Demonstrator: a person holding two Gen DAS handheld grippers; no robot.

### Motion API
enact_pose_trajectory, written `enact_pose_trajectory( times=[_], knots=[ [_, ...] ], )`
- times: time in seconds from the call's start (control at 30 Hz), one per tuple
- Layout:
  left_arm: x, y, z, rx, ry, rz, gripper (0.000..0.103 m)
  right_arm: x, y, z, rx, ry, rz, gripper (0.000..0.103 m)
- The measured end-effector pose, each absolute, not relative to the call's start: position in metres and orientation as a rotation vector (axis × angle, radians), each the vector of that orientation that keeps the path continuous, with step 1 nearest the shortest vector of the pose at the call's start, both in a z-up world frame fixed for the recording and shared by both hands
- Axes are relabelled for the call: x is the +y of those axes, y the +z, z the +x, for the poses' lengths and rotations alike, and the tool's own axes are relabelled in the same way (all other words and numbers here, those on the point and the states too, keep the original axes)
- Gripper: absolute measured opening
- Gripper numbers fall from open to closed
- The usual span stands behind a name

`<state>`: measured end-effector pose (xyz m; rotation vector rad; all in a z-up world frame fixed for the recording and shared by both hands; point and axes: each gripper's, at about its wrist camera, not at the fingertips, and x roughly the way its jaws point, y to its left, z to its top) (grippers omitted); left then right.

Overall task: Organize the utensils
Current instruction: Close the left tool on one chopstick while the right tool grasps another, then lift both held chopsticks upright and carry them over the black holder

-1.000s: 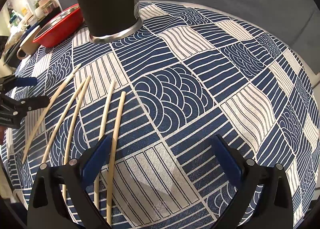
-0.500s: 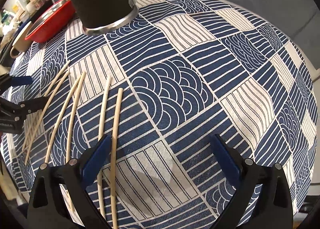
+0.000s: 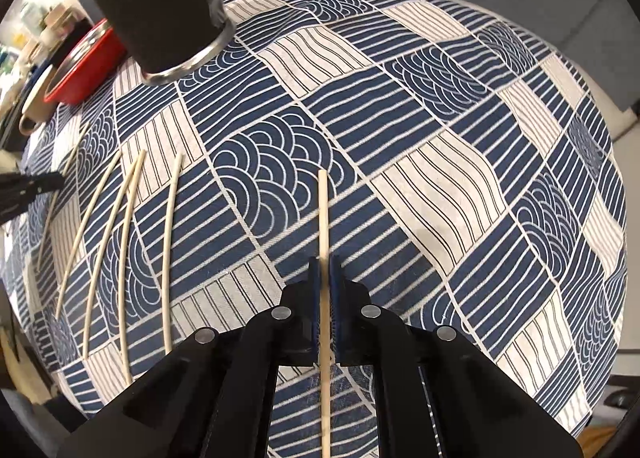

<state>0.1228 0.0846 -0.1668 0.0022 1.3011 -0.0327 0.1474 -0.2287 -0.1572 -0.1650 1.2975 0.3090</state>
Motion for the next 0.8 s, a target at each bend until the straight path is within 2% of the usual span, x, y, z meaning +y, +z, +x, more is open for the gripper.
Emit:
enact_pose_trajectory(
  times=[0.4, 0.8],
  knots=[
    [0.116, -0.140, 0.103, 1.284, -0.003, -0.073, 0.005, -0.251, -0.142, 0.155, 1.298, 0.311, -0.069, 0.004],
    [0.124, -0.071, 0.131, 1.148, 0.014, -0.163, 0.005, -0.247, -0.055, 0.184, 1.078, 0.371, 0.052, 0.005]
  ],
)
